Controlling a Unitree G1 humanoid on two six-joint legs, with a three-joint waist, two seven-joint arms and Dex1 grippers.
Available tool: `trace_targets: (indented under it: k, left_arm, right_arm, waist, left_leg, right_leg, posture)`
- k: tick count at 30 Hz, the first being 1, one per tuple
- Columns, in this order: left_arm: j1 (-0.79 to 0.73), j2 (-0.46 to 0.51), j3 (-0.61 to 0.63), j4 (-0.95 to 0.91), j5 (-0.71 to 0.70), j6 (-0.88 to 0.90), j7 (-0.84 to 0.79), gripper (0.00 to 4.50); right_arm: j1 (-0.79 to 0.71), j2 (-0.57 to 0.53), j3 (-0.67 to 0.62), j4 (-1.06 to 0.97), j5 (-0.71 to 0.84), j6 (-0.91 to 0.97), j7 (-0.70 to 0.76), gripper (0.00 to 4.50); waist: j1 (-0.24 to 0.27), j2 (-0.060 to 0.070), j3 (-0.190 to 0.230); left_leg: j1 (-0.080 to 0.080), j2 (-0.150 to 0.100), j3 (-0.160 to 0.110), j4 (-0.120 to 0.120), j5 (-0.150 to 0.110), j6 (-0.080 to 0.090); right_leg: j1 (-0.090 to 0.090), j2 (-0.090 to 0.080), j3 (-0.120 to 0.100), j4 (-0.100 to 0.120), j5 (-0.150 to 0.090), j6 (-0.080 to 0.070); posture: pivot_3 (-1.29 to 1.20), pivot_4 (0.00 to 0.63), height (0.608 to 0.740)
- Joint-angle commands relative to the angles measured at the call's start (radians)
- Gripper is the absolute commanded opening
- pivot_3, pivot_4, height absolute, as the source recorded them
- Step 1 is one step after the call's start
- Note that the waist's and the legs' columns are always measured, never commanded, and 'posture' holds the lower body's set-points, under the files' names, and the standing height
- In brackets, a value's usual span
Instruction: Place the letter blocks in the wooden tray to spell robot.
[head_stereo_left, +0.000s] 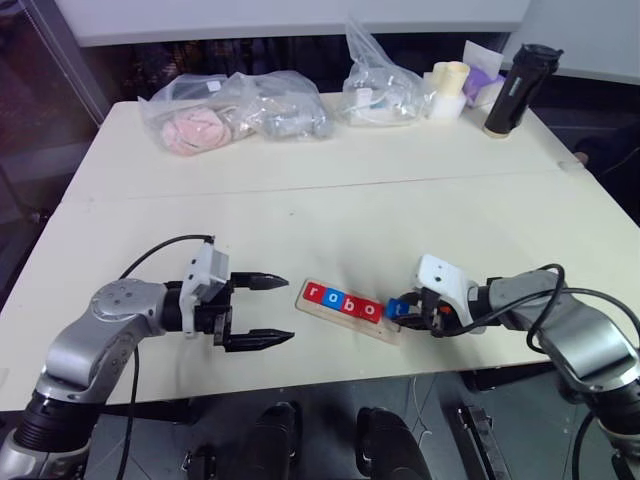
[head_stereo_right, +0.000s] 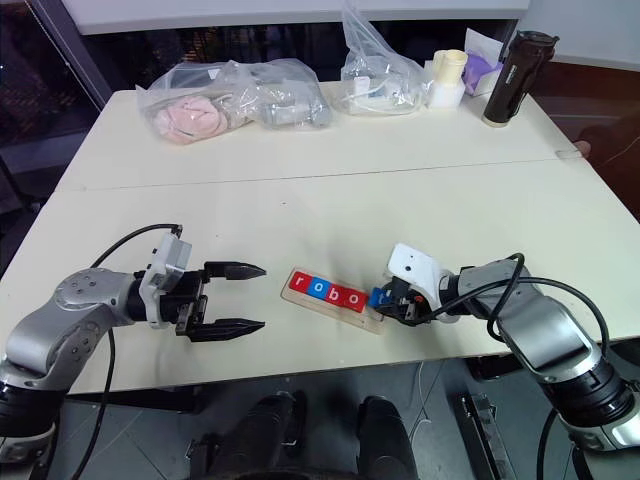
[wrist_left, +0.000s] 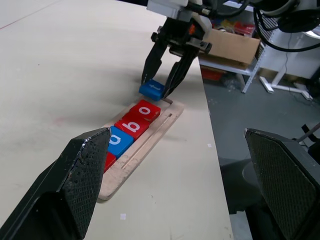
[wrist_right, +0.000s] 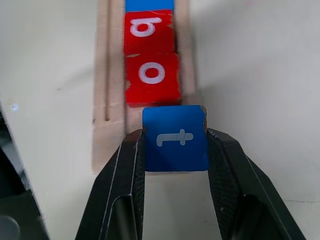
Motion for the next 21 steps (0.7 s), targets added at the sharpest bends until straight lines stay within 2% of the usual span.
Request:
trace_targets:
  k: [1, 21]
  left_arm:
    - [0.002, 0.001, 0.009, -0.026, -0.011, -0.013, -0.003, 4.50]
    - [-0.004, -0.003, 0.006, -0.024, -0.011, -0.011, -0.002, 4.50]
  right_arm:
    - [-0.013, 0.002, -0.003, -0.052, 0.019, 0.014, -0.013, 1.13]
    - [0.003, -0.018, 0.026, -0.082, 0.050, 0.029, -0.041, 1.13]
  waist:
    - [0.000, 0.000, 0.000]
    - [0.000, 0.000, 0.000]
  left_leg:
    - [0.000, 0.000, 0.000, 0.000, 0.000, 0.000]
    - [0.000, 0.000, 0.000, 0.000, 0.000, 0.000]
  right_leg:
    - [0.000, 0.000, 0.000, 0.000, 0.000, 0.000]
    - [0.000, 0.000, 0.000, 0.000, 0.000, 0.000]
  posture:
    - [0.00, 0.150, 0.725]
    - [0.00, 0.150, 0.725]
